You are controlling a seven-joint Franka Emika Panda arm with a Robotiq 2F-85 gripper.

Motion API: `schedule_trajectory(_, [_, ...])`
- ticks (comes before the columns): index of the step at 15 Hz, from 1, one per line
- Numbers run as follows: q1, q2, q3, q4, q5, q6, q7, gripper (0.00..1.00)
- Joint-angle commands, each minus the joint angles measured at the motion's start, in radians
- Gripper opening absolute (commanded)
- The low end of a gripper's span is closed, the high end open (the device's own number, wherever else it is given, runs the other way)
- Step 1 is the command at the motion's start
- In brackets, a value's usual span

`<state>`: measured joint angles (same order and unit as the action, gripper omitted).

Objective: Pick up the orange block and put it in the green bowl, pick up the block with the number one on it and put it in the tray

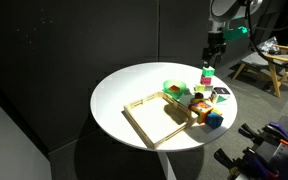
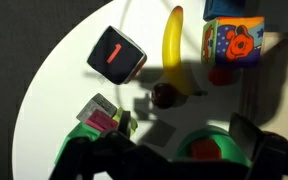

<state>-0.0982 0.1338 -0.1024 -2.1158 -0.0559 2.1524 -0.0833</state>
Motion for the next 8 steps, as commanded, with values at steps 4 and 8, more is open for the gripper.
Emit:
schedule_trajectory(4, [-0.04,-0.085,-0.032,-0.131,-0.013,0.063,-0.03,1.0])
schedule_trajectory(8, [-0.051,-0.077,-0.054,-0.197,-0.024,0.152,0.019,1.0])
